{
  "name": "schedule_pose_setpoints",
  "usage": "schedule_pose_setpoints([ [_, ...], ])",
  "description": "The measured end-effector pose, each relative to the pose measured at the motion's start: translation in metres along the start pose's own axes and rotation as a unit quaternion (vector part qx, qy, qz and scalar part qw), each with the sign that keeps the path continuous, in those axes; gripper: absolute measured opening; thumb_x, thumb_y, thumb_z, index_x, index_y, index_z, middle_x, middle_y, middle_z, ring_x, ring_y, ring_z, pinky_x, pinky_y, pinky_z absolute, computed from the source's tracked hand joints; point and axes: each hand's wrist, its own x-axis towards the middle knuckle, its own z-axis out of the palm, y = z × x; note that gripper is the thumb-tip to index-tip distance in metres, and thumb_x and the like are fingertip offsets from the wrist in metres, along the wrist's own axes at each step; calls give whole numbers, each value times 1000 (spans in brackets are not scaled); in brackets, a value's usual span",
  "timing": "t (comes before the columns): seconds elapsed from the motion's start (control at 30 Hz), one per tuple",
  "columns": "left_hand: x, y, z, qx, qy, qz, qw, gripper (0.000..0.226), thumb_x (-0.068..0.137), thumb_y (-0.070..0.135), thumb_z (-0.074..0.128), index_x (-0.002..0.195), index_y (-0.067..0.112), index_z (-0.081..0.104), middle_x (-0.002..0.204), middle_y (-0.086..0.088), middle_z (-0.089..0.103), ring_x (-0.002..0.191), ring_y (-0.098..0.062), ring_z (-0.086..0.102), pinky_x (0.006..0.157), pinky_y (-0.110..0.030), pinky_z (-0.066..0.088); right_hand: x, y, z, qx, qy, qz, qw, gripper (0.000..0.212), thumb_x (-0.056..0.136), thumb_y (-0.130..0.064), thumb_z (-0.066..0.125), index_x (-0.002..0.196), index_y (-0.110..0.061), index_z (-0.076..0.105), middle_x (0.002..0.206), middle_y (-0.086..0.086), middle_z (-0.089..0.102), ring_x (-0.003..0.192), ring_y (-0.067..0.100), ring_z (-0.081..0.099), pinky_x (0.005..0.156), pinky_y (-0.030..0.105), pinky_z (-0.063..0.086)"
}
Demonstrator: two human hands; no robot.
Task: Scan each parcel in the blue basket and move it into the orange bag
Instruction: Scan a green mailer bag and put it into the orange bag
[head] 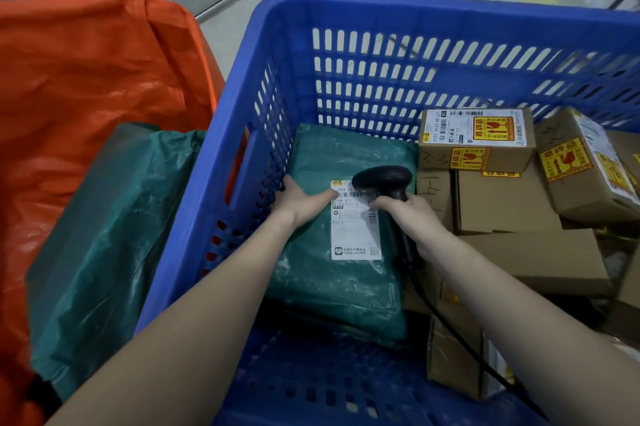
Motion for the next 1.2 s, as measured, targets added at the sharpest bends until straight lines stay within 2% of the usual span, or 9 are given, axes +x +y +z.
schedule_pose_setpoints([
  [0.1, -4, 5, 0, 26, 10, -10, 1000, 115, 77, 59, 67, 153, 11, -5, 160, -15, 8, 146, -33, 13, 116, -44, 18, 0, -2, -2, 18, -6, -4, 1000, 8, 83, -23, 67, 85, -19, 60, 87, 6, 62, 80, 20, 57, 74, 31, 43],
  [0.3, -21, 20, -1, 30, 20, -27, 999, 114, 77, 65, 63, 152, 7, -1, 158, -18, 6, 146, -35, 10, 114, -45, 20, -12, -5, -8, 48, 14, -25, 998, 9, 84, -20, 65, 82, -17, 57, 80, 5, 59, 73, 18, 55, 63, 26, 40],
  [0.43, -39, 37, -13, 1, 82, -16, 997, 108, 77, 64, 61, 151, 4, 9, 156, -18, 11, 143, -36, 13, 113, -43, 20, -25, -19, -16, 85, 39, -59, 994, 9, 83, -21, 66, 86, -16, 60, 82, 5, 62, 78, 22, 58, 71, 29, 43],
  [0.57, -69, 54, -33, -58, 102, 33, 993, 101, 79, 60, 60, 151, 7, 15, 158, -12, 8, 144, -33, 9, 114, -41, 14, -50, -40, -29, 118, 51, -105, 986, 9, 85, -23, 66, 83, -23, 57, 78, -1, 61, 73, 14, 57, 72, 29, 45],
  [0.8, -150, 89, -75, -82, 165, 153, 971, 73, 67, 54, 55, 132, 22, 46, 138, -5, 31, 134, -28, 22, 108, -43, 23, -114, -75, -57, 150, 79, -145, 975, 23, 82, -27, 67, 103, -20, 61, 98, 6, 68, 99, 28, 65, 94, 48, 51],
  [0.9, -183, 97, -96, -73, 207, 197, 956, 53, 80, 46, 58, 127, 25, 50, 130, -4, 36, 132, -28, 27, 105, -40, 27, -146, -92, -68, 159, 87, -183, 966, 24, 86, -23, 64, 108, -18, 58, 97, 5, 67, 95, 24, 64, 87, 41, 53],
  [0.97, -205, 96, -111, -76, 234, 215, 945, 51, 81, 46, 58, 127, 25, 51, 127, -4, 37, 130, -28, 29, 104, -39, 28, -169, -106, -74, 157, 91, -210, 961, 21, 84, -22, 64, 104, -18, 59, 93, 4, 67, 89, 23, 64, 78, 35, 53],
  [1.1, -244, 82, -140, -96, 270, 247, 926, 48, 82, 46, 57, 125, 27, 53, 127, -5, 37, 127, -29, 31, 108, -41, 28, -220, -136, -76, 121, 61, -240, 961, 28, 73, -29, 68, 99, -20, 62, 101, 9, 71, 94, 27, 68, 87, 46, 54],
  [1.2, -265, 63, -163, -107, 306, 261, 909, 43, 83, 46, 57, 123, 29, 55, 113, 0, 35, 123, -26, 33, 98, -31, 28, -249, -151, -69, 101, 15, -266, 959, 16, 84, -22, 65, 99, -20, 59, 93, 3, 70, 83, 18, 67, 72, 32, 55],
])
